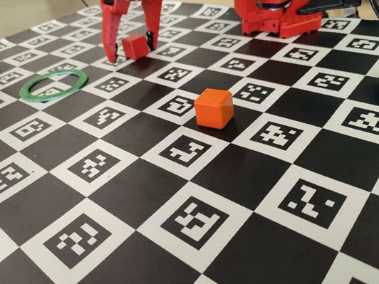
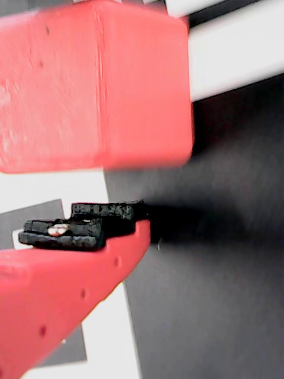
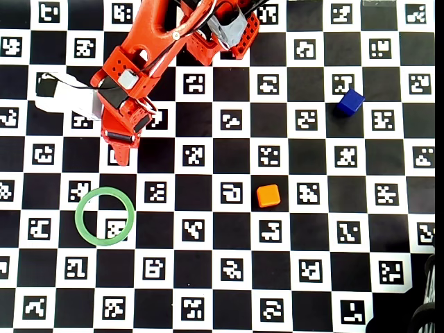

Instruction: Grab the red cube then put it in the green circle then put the blue cube on top and finally the orange cube on top

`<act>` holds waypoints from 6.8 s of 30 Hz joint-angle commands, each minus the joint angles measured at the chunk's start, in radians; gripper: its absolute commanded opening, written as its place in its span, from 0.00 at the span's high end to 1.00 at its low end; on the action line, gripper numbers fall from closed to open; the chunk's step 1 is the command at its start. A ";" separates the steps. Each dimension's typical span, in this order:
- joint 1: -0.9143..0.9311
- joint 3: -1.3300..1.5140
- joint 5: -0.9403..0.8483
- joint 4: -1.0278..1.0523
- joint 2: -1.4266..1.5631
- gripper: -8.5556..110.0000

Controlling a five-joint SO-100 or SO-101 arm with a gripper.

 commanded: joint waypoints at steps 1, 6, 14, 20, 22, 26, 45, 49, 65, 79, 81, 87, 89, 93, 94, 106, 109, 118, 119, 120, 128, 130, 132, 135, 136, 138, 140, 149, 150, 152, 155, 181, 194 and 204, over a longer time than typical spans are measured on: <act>-0.006 -0.055 0.008 0.011 0.018 0.87; -0.006 -0.054 0.006 0.008 0.021 0.89; -0.009 -0.077 -0.006 0.031 0.034 0.90; -0.011 -0.293 -0.012 0.204 0.032 0.91; -0.011 -0.367 -0.014 0.252 0.029 0.91; -0.029 -0.520 -0.032 0.362 0.009 0.91; -0.133 -1.227 -0.155 0.696 -0.313 0.92; -0.170 -1.281 -0.140 0.690 -0.364 0.91; -0.186 -1.474 -0.091 0.563 -0.647 0.92; -0.169 -1.519 -0.075 0.460 -0.778 0.92; -0.170 -1.519 -0.074 0.454 -0.788 0.92; -0.173 -1.511 -0.067 0.433 -0.813 0.92; -0.173 -1.500 -0.063 0.422 -0.815 0.92; -0.175 -1.476 -0.057 0.397 -0.815 0.92; -0.175 -1.468 -0.057 0.391 -0.815 0.92; -0.175 -1.402 -0.051 0.365 -0.808 0.92; -0.176 -1.390 -0.048 0.362 -0.802 0.92; -0.179 -1.355 -0.044 0.359 -0.790 0.92; -0.179 -1.351 -0.044 0.359 -0.790 0.92; -0.179 -1.348 -0.044 0.356 -0.790 0.92; -0.179 -1.324 -0.034 0.342 -0.785 0.86; -0.179 -1.324 -0.029 0.341 -0.784 0.83; -0.179 -1.324 -0.026 0.341 -0.784 0.80; -0.179 -1.324 -0.021 0.342 -0.784 0.70; -0.179 -1.324 -0.020 0.342 -0.784 0.68; -0.179 -1.324 -0.018 0.342 -0.784 0.66; -0.178 -1.324 -0.017 0.344 -0.784 0.64; -0.176 -1.324 -0.015 0.345 -0.784 0.61; -0.176 -1.324 -0.017 0.345 -0.784 0.61; -0.176 -1.324 -0.018 0.347 -0.781 0.60; -0.173 -1.325 -0.018 0.356 -0.767 0.60; -0.175 -1.396 -0.002 0.591 -0.439 0.59; -0.202 -1.212 0.121 0.799 -0.124 0.59; -0.388 -0.810 0.394 0.822 0.192 0.61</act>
